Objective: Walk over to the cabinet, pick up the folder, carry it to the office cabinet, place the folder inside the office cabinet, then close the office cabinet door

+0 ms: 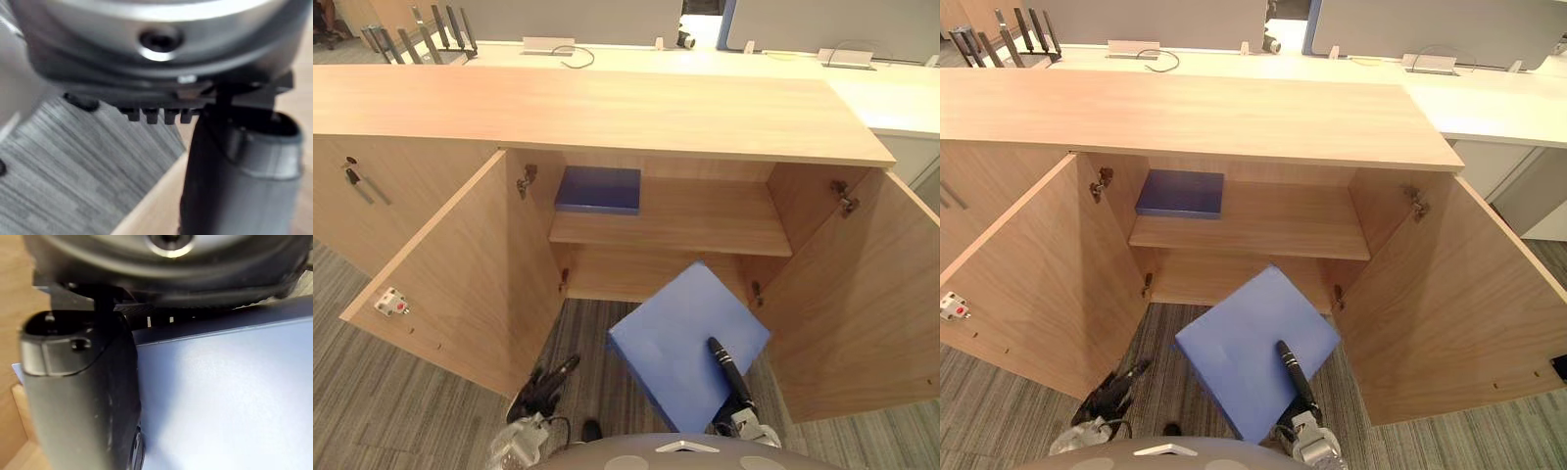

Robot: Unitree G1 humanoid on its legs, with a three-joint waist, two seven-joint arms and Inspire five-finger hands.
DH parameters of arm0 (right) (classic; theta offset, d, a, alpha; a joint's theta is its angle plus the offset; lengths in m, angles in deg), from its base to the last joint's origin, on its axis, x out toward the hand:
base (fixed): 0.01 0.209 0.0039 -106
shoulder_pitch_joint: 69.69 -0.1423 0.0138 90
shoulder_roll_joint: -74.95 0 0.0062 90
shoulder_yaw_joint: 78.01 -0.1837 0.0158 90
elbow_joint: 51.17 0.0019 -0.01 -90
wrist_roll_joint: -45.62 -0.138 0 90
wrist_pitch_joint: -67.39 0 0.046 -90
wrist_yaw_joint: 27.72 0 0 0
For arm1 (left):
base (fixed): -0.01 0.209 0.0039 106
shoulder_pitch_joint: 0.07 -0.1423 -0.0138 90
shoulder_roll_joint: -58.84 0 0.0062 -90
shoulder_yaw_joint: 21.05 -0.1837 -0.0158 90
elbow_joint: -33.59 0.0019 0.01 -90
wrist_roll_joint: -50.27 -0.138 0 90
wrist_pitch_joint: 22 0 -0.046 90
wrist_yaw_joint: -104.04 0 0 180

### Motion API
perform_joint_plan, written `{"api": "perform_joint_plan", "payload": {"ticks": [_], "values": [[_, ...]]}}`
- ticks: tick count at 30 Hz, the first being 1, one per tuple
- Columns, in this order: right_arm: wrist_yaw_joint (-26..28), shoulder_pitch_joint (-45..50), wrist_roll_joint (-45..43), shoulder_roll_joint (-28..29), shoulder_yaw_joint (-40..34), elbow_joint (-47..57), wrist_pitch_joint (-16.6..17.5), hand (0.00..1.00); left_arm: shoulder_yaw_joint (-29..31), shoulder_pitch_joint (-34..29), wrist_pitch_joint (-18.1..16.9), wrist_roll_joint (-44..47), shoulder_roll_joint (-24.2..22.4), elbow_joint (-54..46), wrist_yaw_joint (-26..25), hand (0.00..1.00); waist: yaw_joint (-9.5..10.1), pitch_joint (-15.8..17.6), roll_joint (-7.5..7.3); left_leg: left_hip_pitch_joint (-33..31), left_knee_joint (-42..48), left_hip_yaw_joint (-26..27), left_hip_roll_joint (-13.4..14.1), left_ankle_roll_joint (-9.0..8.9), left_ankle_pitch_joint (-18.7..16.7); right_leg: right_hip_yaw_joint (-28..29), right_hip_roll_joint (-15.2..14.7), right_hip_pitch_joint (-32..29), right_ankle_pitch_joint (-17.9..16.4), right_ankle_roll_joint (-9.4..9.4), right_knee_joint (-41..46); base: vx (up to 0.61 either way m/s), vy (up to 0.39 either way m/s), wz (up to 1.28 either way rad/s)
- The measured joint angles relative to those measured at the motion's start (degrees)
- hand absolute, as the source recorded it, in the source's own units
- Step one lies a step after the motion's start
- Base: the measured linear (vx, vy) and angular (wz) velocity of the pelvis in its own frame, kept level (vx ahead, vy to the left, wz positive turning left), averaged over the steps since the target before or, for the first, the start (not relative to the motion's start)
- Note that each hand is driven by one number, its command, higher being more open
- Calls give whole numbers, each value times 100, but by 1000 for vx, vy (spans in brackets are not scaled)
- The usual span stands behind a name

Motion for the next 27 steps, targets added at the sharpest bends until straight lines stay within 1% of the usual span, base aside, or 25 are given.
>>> {"api": "perform_joint_plan", "payload": {"ticks": [2, 4, 6, 7, 8, 9, 11, 13, 14, 16, 17, 18, 19, 20, 21, 22, 23, 25, 26, 27], "values": [[-221, -30, -9, 62, -304, -198, 54, 0, 335, -21, -2, 98, -10, 390, -192, 100, 51, 52, -25, 37, 0, -6, -11, -2, -26, -11, -6, 39, -6, 3, 1, 46, 7, 2], [-314, -52, -39, 111, -429, -240, 92, 0, 570, -25, -5, 112, -25, 542, -254, 100, 114, 157, -32, 93, 0, -6, -33, -3, -50, -25, -15, 93, -49, -14, 13, 16, 3, 1], [-371, -138, -84, 114, -503, -355, 99, 0, 817, -30, -4, 173, -64, 674, -269, 100, 128, 191, -30, 110, 0, -10, -65, 19, -88, -32, -35, 89, -115, -39, 80, 35, 17, 1], [-381, -220, -98, 122, -585, -440, 98, 0, 957, -60, -2, 190, -103, 743, -274, 100, 132, 250, -32, 163, 1, -10, -90, 36, -122, -32, -74, 77, -205, -57, 231, 45, 21, 3], [-395, -266, -106, 126, -637, -454, 114, 0, 1084, -57, 5, 173, -159, 828, -289, 100, 131, 296, -29, 225, 1, -16, -134, 58, -161, -29, -138, 23, -353, -117, 459, 49, 24, 4], [-397, -280, -107, 128, -679, -454, 115, 0, 1169, -55, 17, 89, -194, 865, -299, 100, 131, 309, -25, 255, 2, -19, -154, 61, -181, -27, -165, -6, -425, -193, 586, 63, 34, 3], [-486, -349, -125, 165, -826, -451, 155, 0, 1482, -50, 52, -243, -286, 1019, -329, 100, 133, 374, -27, 405, 2, -2, -203, 87, -272, -19, -241, -93, -594, -419, 1075, 83, 24, -11], [-544, -528, -273, 206, -804, -437, 260, 0, 1730, -62, 53, -495, -362, 1113, -385, 100, 158, 498, 40, 589, 2, 157, -102, 87, -358, -118, -269, -389, -526, -547, 1854, 51, 4, -38], [-565, -588, -296, 248, -784, -398, 305, 0, 1815, -72, 66, -578, -382, 1137, -394, 100, 157, 530, 58, 663, 2, 229, -66, 66, -381, -295, -289, -499, -454, -644, 2115, 40, 7, -33], [-587, -638, -407, 280, -572, -323, 384, 0, 1846, -41, 57, -925, -401, 1118, -395, 100, 148, 579, 52, 739, 2, 300, -13, 90, -427, -491, -311, -518, -365, -612, 2233, 63, 1, -25], [-587, -671, -454, 286, -477, -316, 391, 0, 1789, -17, 52, -992, -387, 1117, -398, 100, 147, 615, 80, 760, 2, 320, 13, 117, -422, -540, -306, -539, -328, -590, 2273, 75, -12, -28], [-598, -710, -449, 293, -281, -252, 357, 0, 1605, 9, 41, -1161, -326, 1107, -391, 100, 148, 662, 126, 777, 3, 371, 88, 146, -445, -559, -303, -676, -389, -538, 2397, 75, -27, -21], [-592, -711, -446, 299, -102, -122, 332, 0, 1420, 123, 20, -1163, -291, 1106, -430, 100, 145, 697, 168, 779, 22, 376, 190, 127, -455, -605, -209, -781, -561, -505, 2360, 75, -55, -12], [-590, -723, -443, 303, 27, -57, 330, 0, 1295, 164, 18, -1160, -275, 1107, -443, 100, 146, 726, 215, 780, 24, 380, 282, 61, -448, -650, -83, -855, -582, -481, 2219, 78, -103, 4], [-588, -709, -439, 357, 201, 35, 325, 0, 1106, 197, 11, -1160, -190, 1037, -436, 100, 156, 711, 137, 794, 27, 380, 298, -42, -447, -669, 93, -898, -256, -385, 1686, 67, -117, 8], [-586, -690, -438, 404, 250, 83, 327, 0, 1063, 193, 7, -1161, -121, 991, -432, 100, 157, 691, 17, 804, 27, 364, 217, -76, -463, -653, 79, -908, 111, -381, 1460, 103, -172, 1], [-590, -702, -434, 396, 330, 94, 330, 0, 1017, 252, -21, -1187, -118, 991, -465, 100, 194, 670, -44, 863, 24, 370, 221, -147, -497, -695, 102, -802, -47, -368, 1248, 102, -150, -6], [-588, -727, -435, 343, 392, 122, 342, 0, 1006, 313, -74, -1311, -230, 982, -471, 100, 183, 646, 132, 824, 24, 375, 349, -211, -502, -729, 272, -691, -28, -352, 925, 107, -140, -3], [-590, -731, -434, 266, 481, 122, 338, 0, 906, 360, -93, -1385, -286, 964, -484, 100, 156, 620, 258, 757, 23, 337, 402, -257, -507, -813, 342, -656, 0, -365, 748, 98, -120, 9], [-591, -721, -432, 231, 511, 122, 337, 0, 877, 369, -93, -1385, -286, 941, -485, 100, 139, 600, 300, 708, 23, 310, 438, -267, -507, -852, 406, -625, 10, -376, 665, 121, -127, 14]]}}
